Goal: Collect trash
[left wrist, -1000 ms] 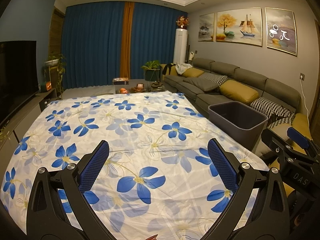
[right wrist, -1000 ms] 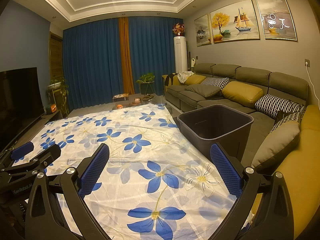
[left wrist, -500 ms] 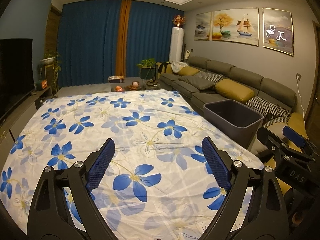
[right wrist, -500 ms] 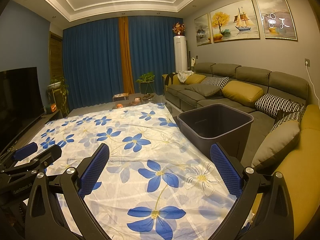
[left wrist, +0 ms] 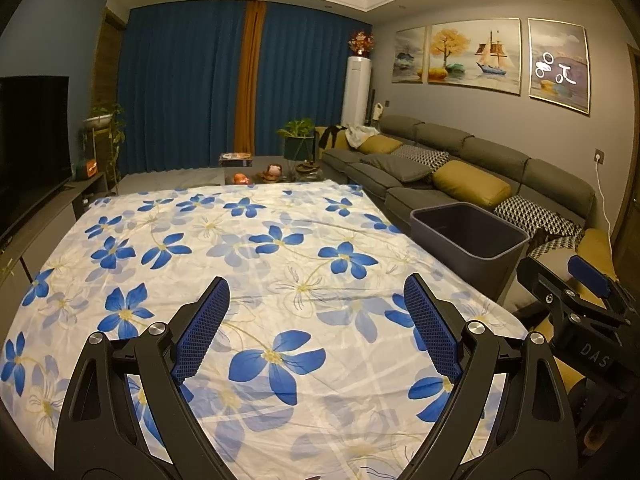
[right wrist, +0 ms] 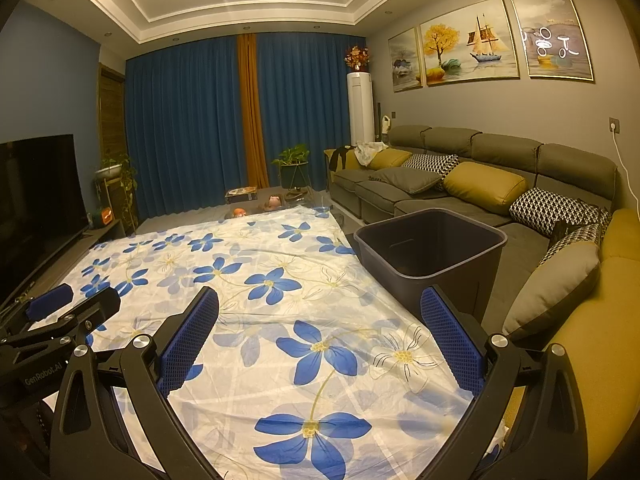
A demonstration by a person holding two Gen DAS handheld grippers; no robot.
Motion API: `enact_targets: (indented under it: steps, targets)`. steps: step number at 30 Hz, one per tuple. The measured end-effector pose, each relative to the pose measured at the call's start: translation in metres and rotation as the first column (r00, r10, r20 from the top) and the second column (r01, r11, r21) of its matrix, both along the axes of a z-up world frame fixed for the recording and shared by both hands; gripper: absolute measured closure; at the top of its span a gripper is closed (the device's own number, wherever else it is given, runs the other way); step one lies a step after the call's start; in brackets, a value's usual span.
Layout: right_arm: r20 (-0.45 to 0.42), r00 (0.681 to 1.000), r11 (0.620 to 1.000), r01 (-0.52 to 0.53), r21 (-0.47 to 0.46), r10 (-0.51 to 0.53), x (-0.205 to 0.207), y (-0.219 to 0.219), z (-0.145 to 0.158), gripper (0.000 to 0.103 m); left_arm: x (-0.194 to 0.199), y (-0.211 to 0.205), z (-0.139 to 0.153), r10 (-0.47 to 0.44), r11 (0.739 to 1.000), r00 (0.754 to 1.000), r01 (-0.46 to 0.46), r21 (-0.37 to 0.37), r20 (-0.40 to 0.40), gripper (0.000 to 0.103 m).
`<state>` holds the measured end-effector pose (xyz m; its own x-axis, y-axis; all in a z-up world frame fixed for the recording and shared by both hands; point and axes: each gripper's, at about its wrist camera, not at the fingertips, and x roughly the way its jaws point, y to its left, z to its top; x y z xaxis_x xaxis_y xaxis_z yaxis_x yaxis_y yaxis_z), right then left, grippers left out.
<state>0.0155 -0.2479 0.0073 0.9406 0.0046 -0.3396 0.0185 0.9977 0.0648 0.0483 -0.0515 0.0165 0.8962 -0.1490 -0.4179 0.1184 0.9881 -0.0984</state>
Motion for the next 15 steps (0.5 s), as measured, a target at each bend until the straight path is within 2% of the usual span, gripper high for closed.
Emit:
enact_targets:
  steps: [8, 15]
  targets:
    - [0.004, 1.0, 1.0, -0.001, -0.002, 0.001, 0.0024, 0.0004, 0.0025, 0.005, -0.0003, 0.0024, 0.0021, 0.018, 1.0, 1.0, -0.018, 0.004, 0.006, 0.012]
    - [0.007, 1.0, 1.0, 0.002, -0.001, -0.002, 0.0054, -0.0003, 0.0043, 0.005, 0.0015, 0.0102, 0.0024, 0.032, 0.999, 0.999, -0.032, -0.031, -0.006, 0.01]
